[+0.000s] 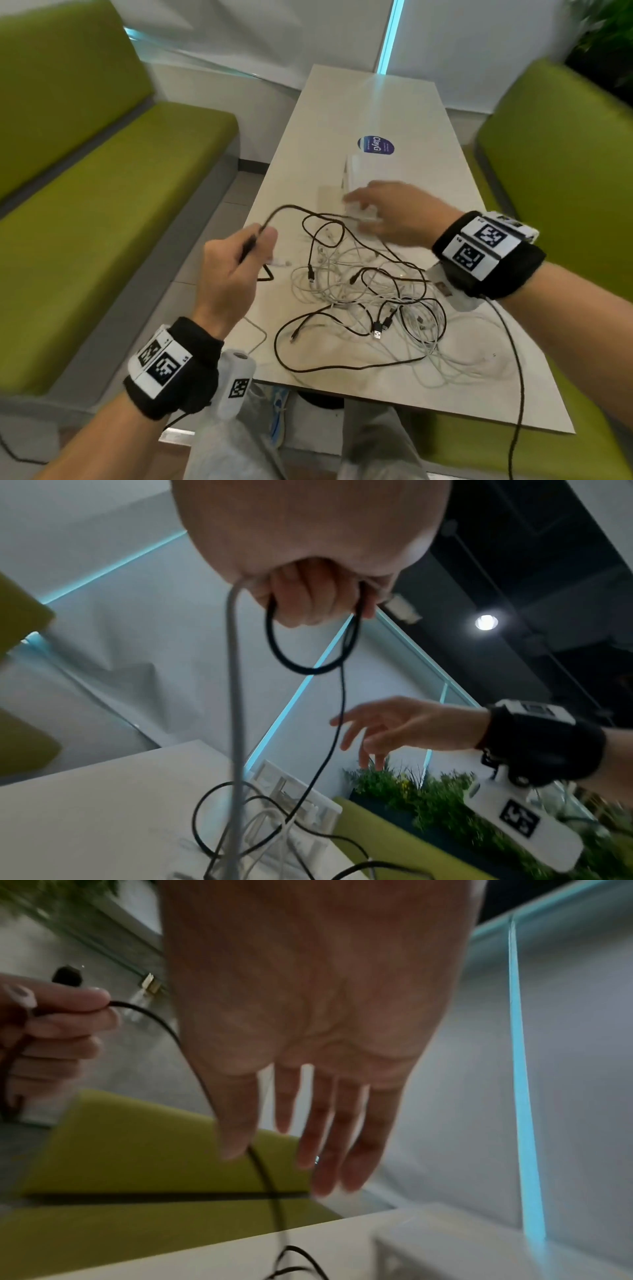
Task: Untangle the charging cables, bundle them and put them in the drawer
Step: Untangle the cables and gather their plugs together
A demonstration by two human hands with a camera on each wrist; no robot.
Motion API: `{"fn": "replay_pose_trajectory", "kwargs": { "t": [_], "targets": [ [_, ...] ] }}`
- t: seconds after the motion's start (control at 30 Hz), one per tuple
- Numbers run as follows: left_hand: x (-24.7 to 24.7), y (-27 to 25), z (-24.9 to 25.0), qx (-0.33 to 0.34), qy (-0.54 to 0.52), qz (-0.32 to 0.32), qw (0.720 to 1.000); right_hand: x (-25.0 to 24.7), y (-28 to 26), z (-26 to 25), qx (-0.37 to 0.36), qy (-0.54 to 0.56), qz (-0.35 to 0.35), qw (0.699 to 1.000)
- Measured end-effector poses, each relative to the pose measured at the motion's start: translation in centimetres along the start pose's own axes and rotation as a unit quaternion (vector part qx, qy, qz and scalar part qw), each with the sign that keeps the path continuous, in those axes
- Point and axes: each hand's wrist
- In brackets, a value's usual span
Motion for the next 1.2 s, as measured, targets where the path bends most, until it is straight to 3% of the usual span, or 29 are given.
{"fn": "replay_pose_trajectory", "kwargs": {
  "t": [0.07,0.13,0.2,0.27,0.37,0.43,0.53,0.6,0.67,0.73,0.87,0.97,1.03,1.1,1.13,1.17,1.2],
  "targets": [
    [0.5,-0.5,-0.1,0.056,0.000,-0.055,0.997,1.9,0.3,-1.9,-0.078,0.035,-0.098,0.992],
    [0.8,-0.9,-0.5,0.051,-0.010,-0.046,0.998,4.2,0.6,-2.9,-0.117,0.053,-0.116,0.985],
    [0.5,-0.9,-1.1,-0.019,-0.008,0.005,1.000,5.3,0.7,-2.7,-0.110,0.084,-0.075,0.988],
    [0.0,-0.7,-2.2,-0.100,0.041,0.025,0.994,5.2,0.5,-1.7,-0.050,0.081,-0.035,0.995],
    [0.1,-0.4,-3.7,-0.200,0.170,-0.062,0.963,4.4,0.0,0.5,0.003,0.002,0.004,1.000],
    [0.9,-0.5,-4.0,-0.227,0.180,-0.088,0.953,4.2,-0.5,0.9,-0.008,-0.023,0.020,0.999],
    [2.1,-0.3,-3.0,-0.185,0.121,-0.032,0.975,4.4,-1.3,0.2,-0.010,0.066,-0.036,0.997],
    [2.9,0.1,-2.0,-0.118,0.105,-0.002,0.987,5.0,-1.6,-0.4,-0.017,0.049,-0.052,0.997],
    [3.8,0.7,-1.3,-0.048,0.133,-0.016,0.990,5.6,-1.6,-0.9,-0.033,0.014,-0.039,0.999],
    [5.0,1.5,-0.8,-0.032,0.182,-0.069,0.980,6.1,-1.4,-1.2,-0.048,0.008,-0.023,0.999],
    [6.7,2.5,-1.0,-0.028,0.310,-0.176,0.934,6.0,-1.9,-1.1,-0.073,0.025,0.029,0.997],
    [6.6,2.8,-1.1,-0.021,0.361,-0.198,0.911,5.7,-2.7,-0.4,-0.097,0.074,0.057,0.991],
    [5.7,2.9,-0.4,0.026,0.347,-0.144,0.926,5.7,-2.8,0.5,-0.092,0.147,0.067,0.983],
    [4.0,3.6,0.7,0.037,0.233,-0.022,0.971,6.3,-2.5,1.7,-0.063,0.226,0.055,0.971],
    [2.8,4.2,1.3,0.013,0.131,0.063,0.989,6.8,-2.4,2.3,-0.044,0.247,0.038,0.967],
    [1.3,5.0,1.8,-0.018,0.000,0.151,0.988,7.4,-2.4,2.8,-0.025,0.249,0.014,0.968],
    [-0.3,5.7,2.1,-0.042,-0.125,0.221,0.966,8.2,-2.3,3.3,-0.009,0.236,-0.011,0.972]
  ]
}}
Point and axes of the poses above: each hand's wrist, its own y-axis towards the middle knuckle, its own x-axis out of the palm, z = x × y, and after that the axes turned 8 degrees about -z, right-handed
